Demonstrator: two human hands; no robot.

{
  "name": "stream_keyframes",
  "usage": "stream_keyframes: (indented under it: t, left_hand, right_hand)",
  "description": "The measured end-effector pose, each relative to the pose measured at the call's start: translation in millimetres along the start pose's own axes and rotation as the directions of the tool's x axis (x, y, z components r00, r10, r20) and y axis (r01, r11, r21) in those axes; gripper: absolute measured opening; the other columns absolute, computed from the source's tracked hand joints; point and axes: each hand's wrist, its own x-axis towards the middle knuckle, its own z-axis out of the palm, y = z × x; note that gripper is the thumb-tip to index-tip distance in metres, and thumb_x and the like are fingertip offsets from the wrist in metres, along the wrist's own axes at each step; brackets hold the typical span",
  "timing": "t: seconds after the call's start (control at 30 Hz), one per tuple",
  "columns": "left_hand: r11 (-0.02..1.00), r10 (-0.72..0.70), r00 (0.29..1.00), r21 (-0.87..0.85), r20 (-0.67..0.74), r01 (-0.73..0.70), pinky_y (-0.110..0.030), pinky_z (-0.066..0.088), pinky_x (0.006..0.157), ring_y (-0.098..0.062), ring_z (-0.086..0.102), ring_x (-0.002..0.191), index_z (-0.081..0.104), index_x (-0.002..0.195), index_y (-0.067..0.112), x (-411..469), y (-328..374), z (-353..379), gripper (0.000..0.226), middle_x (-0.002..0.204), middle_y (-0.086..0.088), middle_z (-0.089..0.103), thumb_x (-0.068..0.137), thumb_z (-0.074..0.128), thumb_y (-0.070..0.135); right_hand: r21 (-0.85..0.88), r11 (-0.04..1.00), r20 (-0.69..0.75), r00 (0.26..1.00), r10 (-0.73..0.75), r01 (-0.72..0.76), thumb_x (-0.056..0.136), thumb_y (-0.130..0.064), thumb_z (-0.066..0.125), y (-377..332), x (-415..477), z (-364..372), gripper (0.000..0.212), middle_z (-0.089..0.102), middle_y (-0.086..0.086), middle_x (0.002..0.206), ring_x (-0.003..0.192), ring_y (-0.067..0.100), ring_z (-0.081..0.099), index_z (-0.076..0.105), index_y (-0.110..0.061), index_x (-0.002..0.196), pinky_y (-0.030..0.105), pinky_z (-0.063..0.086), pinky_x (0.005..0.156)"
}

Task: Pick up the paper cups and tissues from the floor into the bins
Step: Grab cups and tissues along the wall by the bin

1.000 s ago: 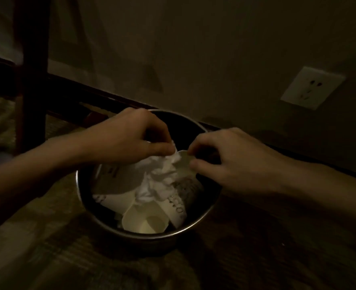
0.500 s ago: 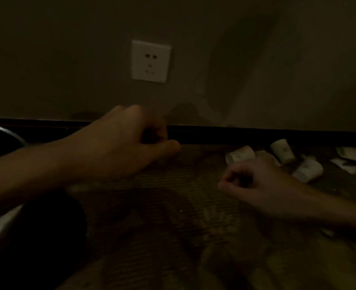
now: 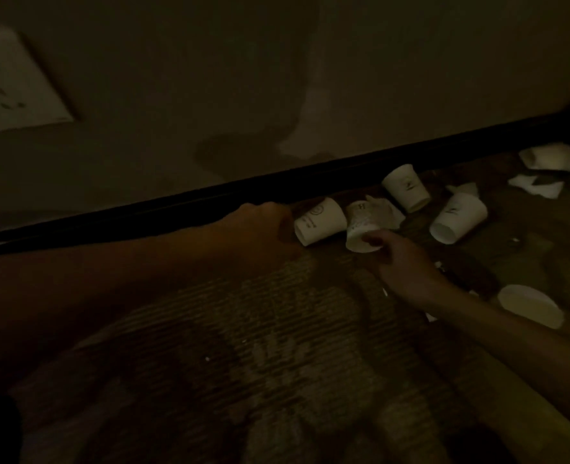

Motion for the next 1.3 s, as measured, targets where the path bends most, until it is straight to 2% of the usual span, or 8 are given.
stream_keyframes:
  t: [0.17,0.3,0.6,0.73,0.9,1.03,1.17,1.3]
  left_hand:
    - [0.997,-0.059,0.987,-0.063,-0.149,0.05,-0.033,0.046,0.083,-0.025,0.056,0.114,0.044,0.136,0.015,72,14,28,0.051,0.13,-0.008,0.056,0.093,0.062,0.037]
    - [0.983,-0.137,0.967,-0.148,-0.213,0.106,-0.039,0.048,0.094,-0.028,0.053,0.122,0.037,0.141,0.014,112,6,56,0.06,0.138,-0.011,0.051,0.092,0.064,0.036]
    - [0.944,-0.199,0.963,-0.301,-0.183,0.138,-0.038,0.037,0.111,-0.026,0.04,0.137,0.029,0.153,0.022,161,-11,92,0.078,0.152,-0.006,0.04,0.088,0.07,0.037]
    - [0.932,-0.284,0.954,-0.262,-0.097,0.251,-0.039,0.036,0.111,-0.026,0.04,0.136,0.032,0.151,0.019,164,-17,99,0.095,0.149,-0.006,0.042,0.074,0.08,0.048]
    - [0.652,-0.438,0.898,-0.674,0.038,0.347,-0.028,0.05,0.076,-0.019,0.057,0.106,0.047,0.14,0.009,148,-4,115,0.079,0.133,-0.003,0.053,0.076,0.082,0.039]
    - [0.325,-0.386,0.899,-0.881,0.209,0.344,-0.039,0.052,0.086,-0.023,0.06,0.11,0.047,0.14,0.016,133,8,107,0.088,0.132,-0.007,0.058,0.066,0.08,0.053]
    - [0.273,-0.111,0.927,-0.885,0.359,0.376,-0.038,0.057,0.075,-0.023,0.068,0.105,0.057,0.123,0.023,118,22,99,0.078,0.121,-0.007,0.066,0.056,0.077,0.058]
    - [0.298,-0.097,0.915,-0.866,0.391,0.401,-0.043,0.055,0.085,-0.025,0.066,0.108,0.058,0.115,0.024,110,25,95,0.069,0.121,-0.008,0.065,0.057,0.077,0.055]
  right_hand:
    - [0.124,0.982,-0.132,0.979,0.158,-0.142,0.092,-0.035,0.063,37,45,2,0.055,0.052,0.012,0.136,0.121,0.028,0.051,0.043,-0.011,0.137,0.03,0.039,0.09]
    - [0.236,0.941,-0.057,0.963,0.264,-0.244,0.089,-0.054,0.058,52,70,9,0.071,0.047,0.005,0.142,0.12,0.022,0.05,0.037,-0.014,0.144,0.03,0.04,0.095]
    - [0.299,0.915,0.011,0.96,0.28,-0.27,0.092,-0.04,0.06,75,97,20,0.072,0.048,0.005,0.13,0.1,0.016,0.048,0.023,-0.016,0.149,0.021,0.039,0.064]
    - [0.336,0.903,0.072,0.963,0.26,-0.269,0.092,-0.036,0.059,83,92,20,0.069,0.048,-0.002,0.121,0.102,0.014,0.05,0.023,-0.02,0.149,0.025,0.04,0.079]
    - [0.284,0.915,0.118,0.957,0.265,-0.288,0.09,-0.035,0.062,85,79,16,0.066,0.05,0.0,0.118,0.099,0.016,0.051,0.03,-0.017,0.145,0.024,0.042,0.07]
    - [0.29,0.923,0.155,0.964,0.216,-0.253,0.088,-0.034,0.065,84,54,21,0.057,0.055,-0.002,0.119,0.1,0.013,0.053,0.043,-0.02,0.139,0.023,0.041,0.07]
    - [0.255,0.959,0.21,0.975,0.073,-0.127,0.085,-0.03,0.07,73,32,26,0.056,0.055,-0.003,0.122,0.107,0.012,0.053,0.047,-0.022,0.135,0.026,0.042,0.084]
    - [0.256,0.964,0.239,0.971,0.007,-0.07,0.084,-0.03,0.072,67,22,23,0.056,0.057,-0.001,0.128,0.114,0.014,0.055,0.049,-0.02,0.134,0.027,0.044,0.091]
